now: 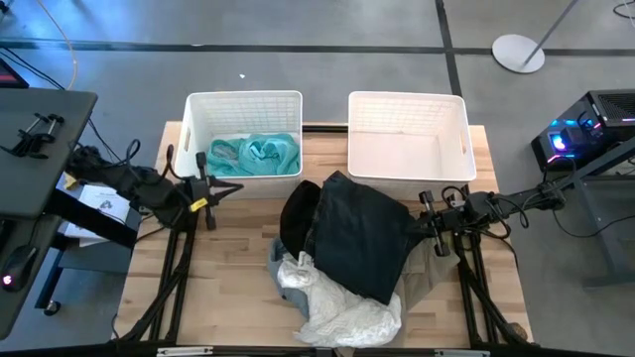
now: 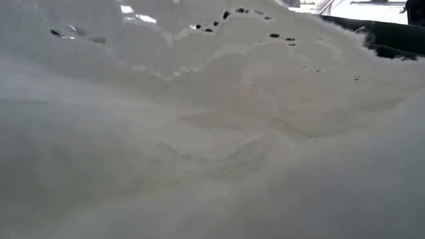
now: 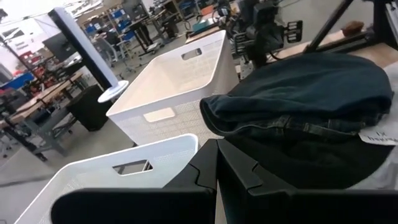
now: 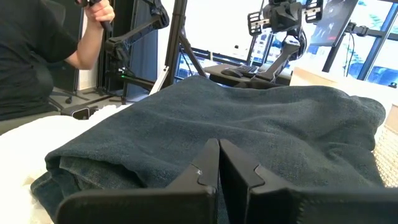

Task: Sort clothes
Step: Put the dark blue pants into the right white laundry bin

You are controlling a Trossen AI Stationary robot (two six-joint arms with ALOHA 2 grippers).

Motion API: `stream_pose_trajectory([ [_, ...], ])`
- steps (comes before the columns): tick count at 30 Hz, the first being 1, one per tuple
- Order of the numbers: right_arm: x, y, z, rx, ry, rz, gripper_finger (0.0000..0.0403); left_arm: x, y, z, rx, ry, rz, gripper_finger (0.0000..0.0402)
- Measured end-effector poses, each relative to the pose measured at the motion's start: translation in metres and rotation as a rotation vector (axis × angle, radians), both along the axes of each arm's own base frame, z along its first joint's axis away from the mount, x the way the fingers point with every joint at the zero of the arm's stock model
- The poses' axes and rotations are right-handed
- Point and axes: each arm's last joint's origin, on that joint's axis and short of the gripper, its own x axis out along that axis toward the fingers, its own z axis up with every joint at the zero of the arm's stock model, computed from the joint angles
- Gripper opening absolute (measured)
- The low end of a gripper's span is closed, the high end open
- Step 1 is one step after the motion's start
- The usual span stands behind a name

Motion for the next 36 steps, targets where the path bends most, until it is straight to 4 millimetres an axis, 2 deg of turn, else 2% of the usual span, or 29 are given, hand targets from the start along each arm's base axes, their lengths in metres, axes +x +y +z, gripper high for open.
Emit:
stream_pose_trajectory([
  [5, 0.000, -0.003, 0.011, -0.005, -0.114, -0.084, 0.0000, 0.000, -0.001, 0.000, 0.018, 0.004, -0.012, 0.0000],
  [13, -0.008, -0.003, 0.037, 0.112, -0.384, -0.031, 0.0000, 0.000, -0.001, 0.000, 0.018, 0.005, -0.012, 0.0000],
  [19, -0.027, -0.009, 0.067, 0.241, -0.739, -0.042, 0.0000, 0.000, -0.001, 0.001, 0.014, -0.001, -0.012, 0.0000],
  [22, -0.035, -0.011, 0.078, 0.289, -0.828, -0.030, 0.0000, 0.000, -0.001, 0.001, 0.012, -0.002, -0.011, 0.0000],
  [24, -0.033, -0.010, 0.083, 0.267, -0.794, 0.002, 0.0000, 0.000, -0.001, 0.001, 0.011, -0.002, -0.011, 0.0000],
  [29, -0.010, 0.003, 0.094, 0.209, -0.631, 0.165, 0.0000, 0.000, -0.001, 0.001, -0.013, -0.009, -0.006, 0.0000],
  [33, 0.024, 0.016, 0.110, 0.159, -0.486, 0.067, 0.0000, 0.000, -0.001, 0.001, -0.040, -0.016, 0.000, 0.0000],
  [36, 0.053, 0.029, 0.125, 0.027, -0.363, -0.051, 0.0000, -0.001, -0.001, -0.001, -0.055, -0.009, 0.004, 0.0000],
])
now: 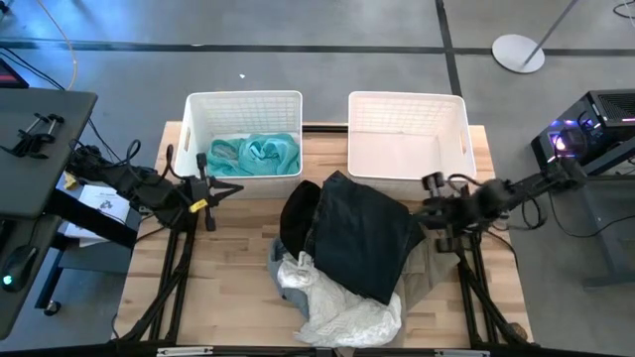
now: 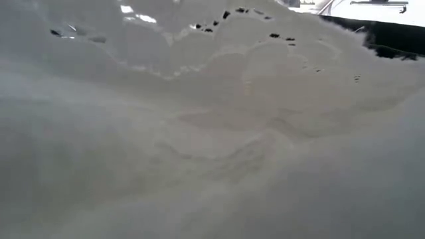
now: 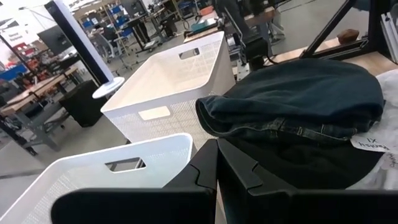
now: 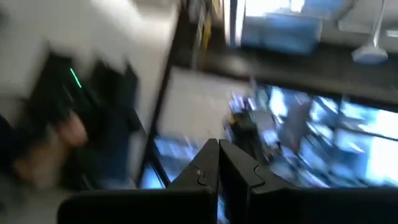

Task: Sort clothes
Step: Put the dark blue pants into the right white laundry bin

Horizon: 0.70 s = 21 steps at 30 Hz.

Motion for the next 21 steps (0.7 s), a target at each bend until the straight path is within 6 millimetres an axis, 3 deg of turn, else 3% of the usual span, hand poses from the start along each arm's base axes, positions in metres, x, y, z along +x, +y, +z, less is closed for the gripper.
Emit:
stream_pose_trajectory([
  [6, 0.054, 0.025, 0.042, -0.118, 0.383, -0.367, 0.0020, -0.001, 0.000, -0.003, 0.011, 0.034, 0.000, 0.0000],
  [12, 0.092, 0.054, 0.078, -0.004, 0.719, -0.368, 0.0116, -0.003, 0.001, -0.009, -0.013, 0.083, 0.010, 0.0000],
  [17, 0.118, 0.093, 0.077, 0.072, 0.980, -0.395, 0.0216, -0.005, 0.002, -0.015, -0.042, 0.128, 0.026, 0.0000],
  [21, 0.138, 0.128, 0.062, 0.121, 1.088, -0.422, 0.0276, -0.006, 0.003, -0.017, -0.058, 0.146, 0.034, 0.0000],
])
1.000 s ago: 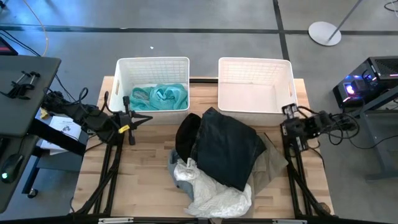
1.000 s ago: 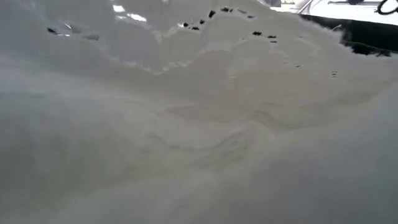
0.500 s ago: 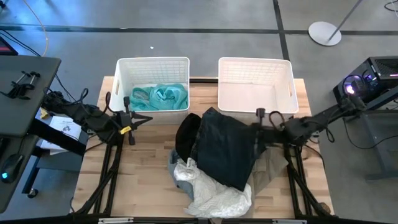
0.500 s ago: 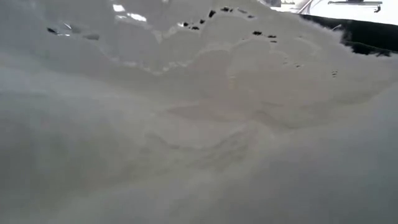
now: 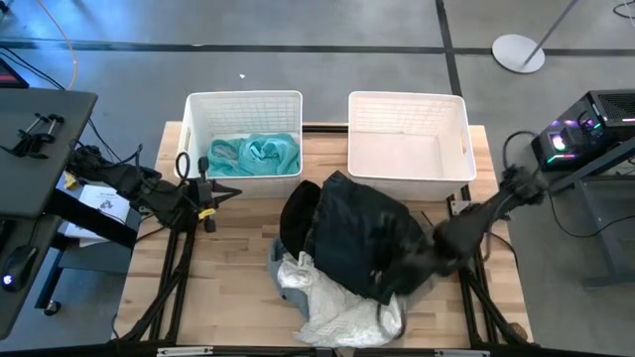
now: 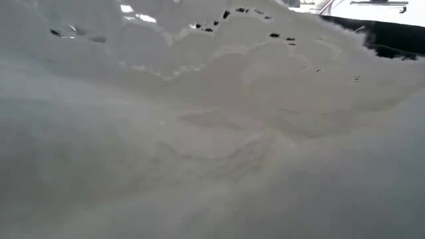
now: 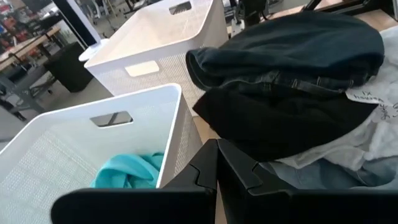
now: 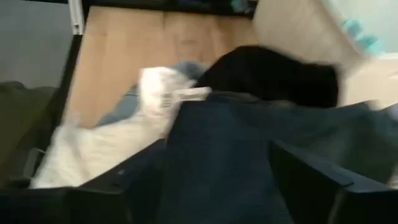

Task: Sort clothes
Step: Put the dark blue pants into the right white laundry bin

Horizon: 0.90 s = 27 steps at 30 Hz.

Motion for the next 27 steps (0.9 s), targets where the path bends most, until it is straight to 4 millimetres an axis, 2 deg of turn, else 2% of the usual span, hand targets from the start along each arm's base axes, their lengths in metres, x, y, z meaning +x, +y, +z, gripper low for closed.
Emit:
stream_pose_trajectory([
  [4, 0.021, 0.026, -0.031, 0.045, 0.064, -0.028, 0.0311, 0.000, 0.000, 0.000, -0.003, -0.001, 0.000, 0.0000],
  [8, 0.037, 0.036, -0.066, 0.051, 0.155, -0.058, 0.0322, 0.000, 0.000, 0.000, -0.005, -0.005, 0.000, 0.0000],
  [12, 0.043, 0.030, -0.093, -0.057, 0.186, -0.103, 0.0323, 0.000, 0.000, 0.000, -0.004, -0.005, 0.000, 0.0000],
  [19, 0.049, 0.000, -0.133, -0.068, 0.261, -0.185, 0.0319, 0.000, 0.000, 0.000, -0.004, -0.005, -0.001, 0.0000],
  [21, 0.050, -0.009, -0.143, -0.035, 0.292, -0.195, 0.0301, 0.000, 0.000, 0.000, -0.004, -0.005, 0.000, 0.0000],
  [23, 0.051, -0.016, -0.151, -0.015, 0.306, -0.201, 0.0265, 0.000, 0.000, 0.000, -0.006, -0.005, 0.000, 0.0000],
  [27, 0.051, -0.024, -0.164, 0.065, 0.356, -0.179, 0.0143, 0.000, 0.000, 0.000, -0.025, -0.008, -0.003, 0.0000],
])
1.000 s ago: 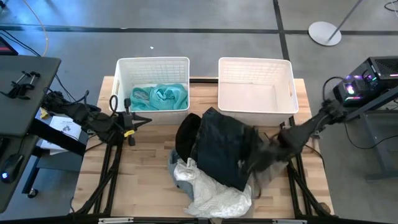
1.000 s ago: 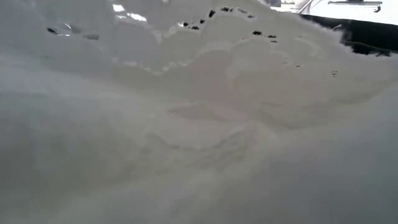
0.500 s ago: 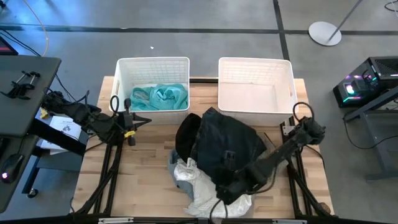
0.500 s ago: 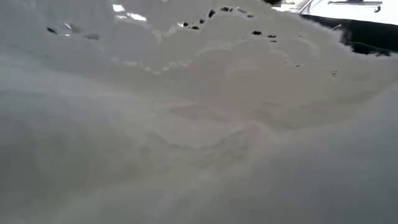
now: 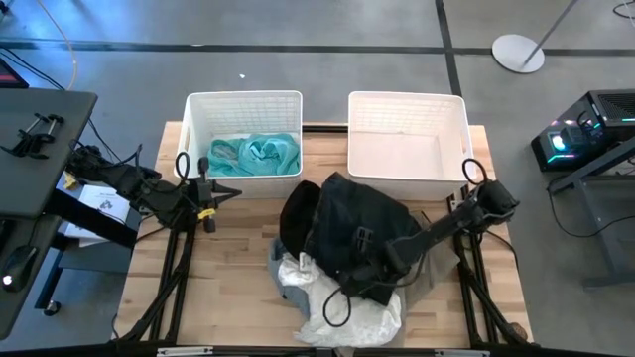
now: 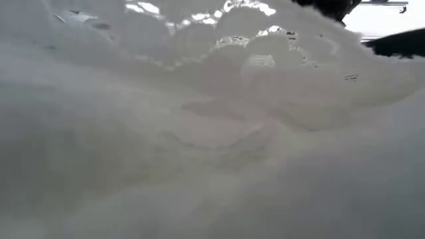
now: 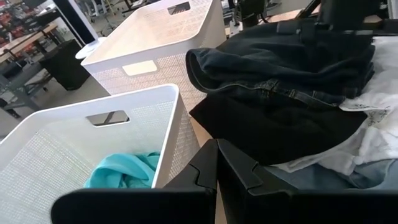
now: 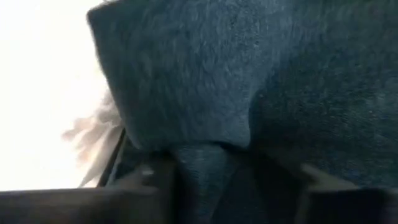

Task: Sort clothes
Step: Put the dark blue pants into the right white laundry bin

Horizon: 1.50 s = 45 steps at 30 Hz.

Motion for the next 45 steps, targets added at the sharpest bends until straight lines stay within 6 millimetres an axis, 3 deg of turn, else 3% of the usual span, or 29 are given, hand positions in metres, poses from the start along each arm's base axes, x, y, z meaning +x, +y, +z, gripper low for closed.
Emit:
stream_pose_trajectory([
  [3, 0.001, 0.001, 0.003, 0.076, 0.043, 0.041, 0.0040, 0.000, 0.000, 0.000, -0.012, 0.000, -0.009, 0.0000],
  [5, 0.003, 0.005, 0.015, 0.079, 0.031, 0.079, 0.0018, 0.000, 0.000, 0.000, -0.014, 0.000, -0.011, 0.0000],
  [7, 0.004, 0.009, 0.032, 0.066, 0.019, 0.091, 0.0024, 0.000, 0.000, 0.000, -0.017, 0.000, -0.010, 0.0000],
  [12, -0.005, 0.024, 0.113, -0.125, -0.163, 0.132, 0.0008, 0.000, 0.000, 0.000, -0.022, -0.002, -0.008, 0.0000],
  [20, -0.038, 0.028, 0.243, -0.866, -0.494, -0.045, 0.0005, 0.000, -0.001, 0.001, -0.026, -0.011, -0.009, 0.0000],
  [23, -0.049, 0.014, 0.282, -1.026, -0.476, -0.129, 0.0006, 0.001, -0.001, 0.001, -0.024, -0.010, -0.009, 0.0000],
  [26, -0.054, -0.011, 0.313, -1.033, -0.464, -0.194, 0.0005, 0.001, -0.001, 0.001, -0.015, -0.009, -0.013, 0.0000],
  [31, -0.066, -0.071, 0.359, -0.990, -0.501, -0.322, 0.0004, 0.001, -0.001, 0.002, -0.012, -0.015, -0.015, 0.0000],
  [35, -0.082, -0.108, 0.405, -0.901, -0.802, -0.335, 0.0004, 0.001, -0.001, 0.002, -0.014, -0.024, -0.016, 0.0000],
  [39, -0.108, -0.122, 0.444, -0.942, -1.189, -0.308, 0.0004, 0.001, -0.001, 0.002, -0.015, -0.025, -0.016, 0.0000],
  [42, -0.134, -0.127, 0.461, -0.987, -1.399, -0.317, 0.0004, 0.001, -0.001, 0.002, -0.019, -0.025, -0.017, 0.0000],
  [45, -0.149, -0.130, 0.468, -0.993, -1.465, -0.318, 0.0004, 0.001, -0.001, 0.002, -0.019, -0.025, -0.017, 0.0000],
])
